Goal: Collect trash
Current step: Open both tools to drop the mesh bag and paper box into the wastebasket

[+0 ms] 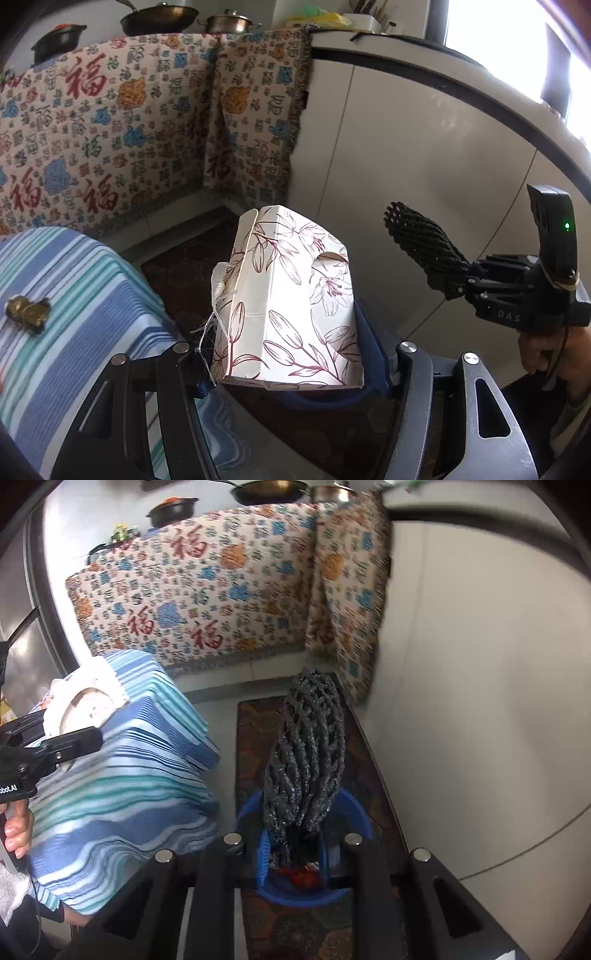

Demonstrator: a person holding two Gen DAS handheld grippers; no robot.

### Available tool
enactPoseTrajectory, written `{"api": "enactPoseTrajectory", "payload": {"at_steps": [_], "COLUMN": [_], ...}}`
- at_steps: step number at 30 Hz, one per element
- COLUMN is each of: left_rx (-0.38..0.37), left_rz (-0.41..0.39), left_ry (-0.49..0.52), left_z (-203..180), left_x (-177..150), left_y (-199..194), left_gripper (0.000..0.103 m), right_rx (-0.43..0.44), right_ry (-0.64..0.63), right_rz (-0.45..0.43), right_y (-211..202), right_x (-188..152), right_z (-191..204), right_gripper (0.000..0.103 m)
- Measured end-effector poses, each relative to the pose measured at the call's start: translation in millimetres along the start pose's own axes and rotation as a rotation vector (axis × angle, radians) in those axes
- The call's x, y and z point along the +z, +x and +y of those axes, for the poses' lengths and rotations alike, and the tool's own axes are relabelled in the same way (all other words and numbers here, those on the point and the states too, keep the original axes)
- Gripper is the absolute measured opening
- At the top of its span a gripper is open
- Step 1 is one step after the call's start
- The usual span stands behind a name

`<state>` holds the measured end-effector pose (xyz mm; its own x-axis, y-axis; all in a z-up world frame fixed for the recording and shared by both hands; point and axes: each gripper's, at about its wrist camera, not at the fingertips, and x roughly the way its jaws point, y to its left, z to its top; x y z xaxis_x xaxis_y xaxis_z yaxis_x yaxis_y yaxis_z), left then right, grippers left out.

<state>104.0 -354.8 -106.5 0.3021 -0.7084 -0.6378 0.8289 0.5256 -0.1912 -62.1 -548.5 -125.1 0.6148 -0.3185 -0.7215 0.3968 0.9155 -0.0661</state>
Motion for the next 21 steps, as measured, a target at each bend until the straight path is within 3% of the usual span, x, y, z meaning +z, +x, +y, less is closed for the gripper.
{"api": "enactPoseTrajectory", "payload": {"at_steps": [10,21], "left_rx": [-0.024,-0.033], "left_rz": [0.069,0.122], "left_ry": [0.013,0.018], "left_z": [-35.6,-41.5], "left_x": [4.2,-0.7], "left_y": [60.6,91.2], "left_gripper": [0.065,0.065], "right_rx": [0.021,0.022], "right_ry": [0.011,0.004], "right_rz": [0.064,0.078], "right_y": [22.4,43.9], "right_x": [-14.7,-8.0], "right_z": [-43.2,-46.1], "right_gripper": [0.021,0.023]}}
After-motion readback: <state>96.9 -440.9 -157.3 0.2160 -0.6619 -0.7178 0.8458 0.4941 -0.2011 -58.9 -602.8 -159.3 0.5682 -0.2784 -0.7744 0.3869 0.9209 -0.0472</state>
